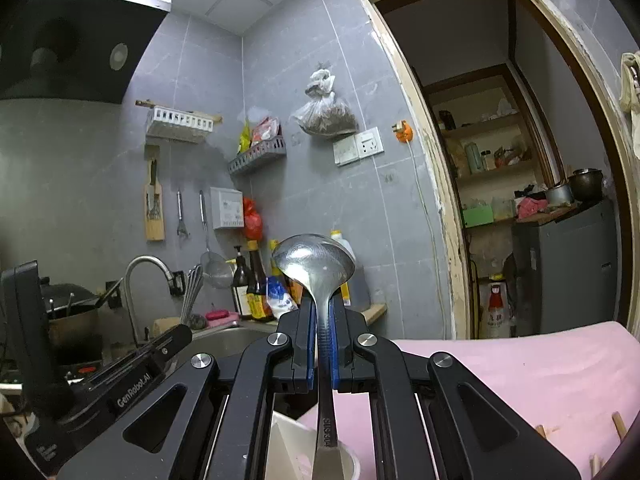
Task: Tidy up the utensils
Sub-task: 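Lift the fork and spoon and carry both toward the white caddy, then lower the fork into the caddy with the left tool while the right lowers the spoon, open both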
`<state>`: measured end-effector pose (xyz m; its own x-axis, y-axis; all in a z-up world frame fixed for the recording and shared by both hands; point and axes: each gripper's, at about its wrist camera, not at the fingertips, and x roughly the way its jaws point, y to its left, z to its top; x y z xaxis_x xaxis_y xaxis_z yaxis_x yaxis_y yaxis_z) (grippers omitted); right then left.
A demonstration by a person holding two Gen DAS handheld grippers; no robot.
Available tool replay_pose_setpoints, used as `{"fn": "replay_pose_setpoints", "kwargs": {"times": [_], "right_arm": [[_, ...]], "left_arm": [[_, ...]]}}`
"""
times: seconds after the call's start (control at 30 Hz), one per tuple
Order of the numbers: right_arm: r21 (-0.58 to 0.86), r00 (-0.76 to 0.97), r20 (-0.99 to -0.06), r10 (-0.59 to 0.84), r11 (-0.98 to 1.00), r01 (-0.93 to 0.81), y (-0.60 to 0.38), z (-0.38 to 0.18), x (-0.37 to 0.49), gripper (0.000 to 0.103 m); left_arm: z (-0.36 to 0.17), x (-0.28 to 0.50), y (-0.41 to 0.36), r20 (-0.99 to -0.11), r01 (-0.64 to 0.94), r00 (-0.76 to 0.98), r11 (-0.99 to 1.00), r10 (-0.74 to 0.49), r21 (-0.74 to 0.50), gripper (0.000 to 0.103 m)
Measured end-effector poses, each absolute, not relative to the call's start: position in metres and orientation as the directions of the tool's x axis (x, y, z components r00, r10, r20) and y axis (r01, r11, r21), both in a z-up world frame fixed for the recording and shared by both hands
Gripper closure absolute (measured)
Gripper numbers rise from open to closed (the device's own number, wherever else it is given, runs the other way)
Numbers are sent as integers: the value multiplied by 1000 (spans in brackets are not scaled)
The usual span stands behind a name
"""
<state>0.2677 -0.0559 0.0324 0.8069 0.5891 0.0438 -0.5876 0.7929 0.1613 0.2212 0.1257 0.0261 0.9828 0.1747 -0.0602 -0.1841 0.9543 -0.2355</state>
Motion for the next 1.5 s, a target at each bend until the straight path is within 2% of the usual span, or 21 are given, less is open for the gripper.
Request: {"fn": "replay_pose_setpoints", "kwargs": {"times": [0.27,0.53,0.8,1.03,1.5], "right_arm": [[119,791,-35,611,788,-604,-49,23,260,99],[95,780,-64,622,782,-616,-51,20,252,99],[95,776,-63,628,778,-621,-54,18,250,99],[123,774,-54,630,774,-621,-62,18,252,98],[97,761,-66,645,763,-638,-59,15,246,98]], "left_arm": [[24,218,118,-116,-179,980,966,159,-186,103],[23,211,118,-137,-130,985,974,106,-185,103],[24,205,131,-131,-40,991,968,7,-246,103],[24,194,143,-129,-3,991,964,-32,-267,103],[22,190,145,-144,-6,989,966,-32,-257,103]]}}
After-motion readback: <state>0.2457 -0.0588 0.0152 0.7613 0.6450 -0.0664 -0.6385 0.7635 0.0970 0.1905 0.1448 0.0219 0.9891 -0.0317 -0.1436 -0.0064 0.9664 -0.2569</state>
